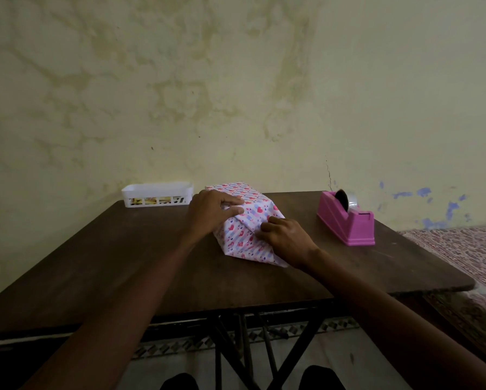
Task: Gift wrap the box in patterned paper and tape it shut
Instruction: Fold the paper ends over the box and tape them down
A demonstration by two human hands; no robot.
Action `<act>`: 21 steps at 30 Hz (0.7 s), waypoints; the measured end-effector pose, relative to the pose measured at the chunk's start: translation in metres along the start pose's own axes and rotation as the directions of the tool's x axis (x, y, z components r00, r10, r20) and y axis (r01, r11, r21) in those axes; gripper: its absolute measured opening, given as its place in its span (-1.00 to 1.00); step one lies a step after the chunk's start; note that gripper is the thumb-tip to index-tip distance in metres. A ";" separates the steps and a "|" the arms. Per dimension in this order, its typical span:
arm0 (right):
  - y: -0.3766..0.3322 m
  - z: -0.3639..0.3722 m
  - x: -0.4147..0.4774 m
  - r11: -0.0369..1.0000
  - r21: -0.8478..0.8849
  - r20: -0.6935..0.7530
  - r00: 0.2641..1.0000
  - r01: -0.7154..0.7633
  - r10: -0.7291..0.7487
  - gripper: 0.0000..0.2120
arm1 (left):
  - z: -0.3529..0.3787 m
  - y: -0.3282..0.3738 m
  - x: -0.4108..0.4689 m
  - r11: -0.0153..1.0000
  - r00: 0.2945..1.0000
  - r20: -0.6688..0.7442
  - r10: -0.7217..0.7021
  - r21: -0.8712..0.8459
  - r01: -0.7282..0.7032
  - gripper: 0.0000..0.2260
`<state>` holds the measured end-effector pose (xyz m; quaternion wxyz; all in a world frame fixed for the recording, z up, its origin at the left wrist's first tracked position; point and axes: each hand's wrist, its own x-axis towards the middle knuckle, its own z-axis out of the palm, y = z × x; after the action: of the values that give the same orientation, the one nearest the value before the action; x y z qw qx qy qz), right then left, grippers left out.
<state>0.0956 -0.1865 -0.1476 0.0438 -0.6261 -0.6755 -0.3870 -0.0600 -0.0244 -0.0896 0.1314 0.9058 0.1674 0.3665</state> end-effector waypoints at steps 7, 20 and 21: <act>0.001 -0.001 0.004 0.999 0.043 0.060 0.998 -0.018 0.016 -0.73 | -0.006 0.003 0.000 0.996 0.997 0.065 0.031 0.086 -0.036 -0.58; 0.016 -0.042 0.020 0.862 0.331 0.082 0.922 -0.384 0.379 -0.76 | 0.003 0.009 -0.001 0.999 0.998 0.065 -0.023 0.032 0.021 -0.57; 0.016 -0.041 0.022 0.831 0.338 -0.004 0.882 -0.442 0.471 -0.80 | 0.003 0.009 0.000 0.999 0.997 0.072 -0.025 0.031 0.023 -0.58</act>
<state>0.0879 -0.1934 -0.0991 0.2674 -0.7355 -0.5586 -0.2747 -0.0557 -0.0332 -0.0888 0.1279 0.9183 0.1788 0.3292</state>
